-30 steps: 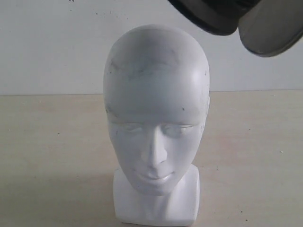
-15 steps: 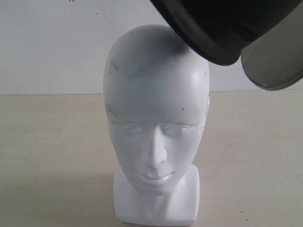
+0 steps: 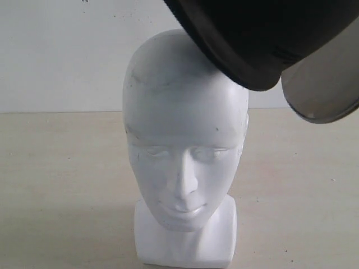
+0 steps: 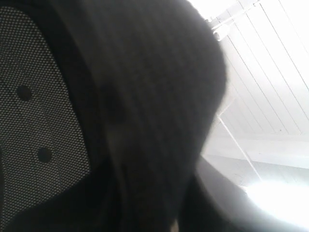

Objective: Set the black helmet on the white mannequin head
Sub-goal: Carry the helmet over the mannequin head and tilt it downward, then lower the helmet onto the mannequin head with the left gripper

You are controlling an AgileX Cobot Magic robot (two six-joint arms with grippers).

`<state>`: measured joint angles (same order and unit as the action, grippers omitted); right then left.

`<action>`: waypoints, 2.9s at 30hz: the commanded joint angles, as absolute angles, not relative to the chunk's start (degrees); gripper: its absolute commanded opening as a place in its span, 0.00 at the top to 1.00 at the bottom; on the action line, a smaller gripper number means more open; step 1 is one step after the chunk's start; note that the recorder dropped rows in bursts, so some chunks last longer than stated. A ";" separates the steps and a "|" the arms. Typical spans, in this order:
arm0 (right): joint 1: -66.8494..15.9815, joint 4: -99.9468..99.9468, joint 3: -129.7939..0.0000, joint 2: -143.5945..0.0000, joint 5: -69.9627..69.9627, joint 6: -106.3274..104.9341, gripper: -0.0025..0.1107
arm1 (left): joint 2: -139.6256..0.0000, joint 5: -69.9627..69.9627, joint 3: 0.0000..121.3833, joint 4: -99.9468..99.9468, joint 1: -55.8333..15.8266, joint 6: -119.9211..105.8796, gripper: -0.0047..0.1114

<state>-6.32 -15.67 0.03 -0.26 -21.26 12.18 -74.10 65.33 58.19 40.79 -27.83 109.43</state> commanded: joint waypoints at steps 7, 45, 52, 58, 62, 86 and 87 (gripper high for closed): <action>-6.52 -15.76 0.00 0.00 -21.38 11.90 0.98 | -73.42 69.96 59.48 39.37 -28.02 108.36 0.92; -20.46 -9.69 -59.95 -45.91 6.84 1.22 0.98 | -80.53 69.96 46.46 36.20 -23.54 105.80 0.92; -28.03 -9.69 -69.36 -56.28 12.23 -1.61 0.98 | -80.40 69.96 44.34 36.07 -20.57 105.35 0.92; -28.17 -9.91 -69.61 -59.18 13.45 -2.01 0.98 | -80.40 69.96 41.76 33.25 -20.57 102.10 0.92; -28.17 -9.91 -69.76 -59.39 14.23 -3.36 0.98 | -80.52 69.96 41.76 31.85 -20.57 99.44 0.92; -28.17 -9.91 -70.59 -63.77 20.38 -5.07 0.98 | -80.52 65.01 41.76 33.82 -14.37 97.89 0.92; -28.17 -9.91 -70.59 -64.07 20.84 -5.07 0.98 | -80.52 64.19 41.76 34.11 -13.96 97.89 0.92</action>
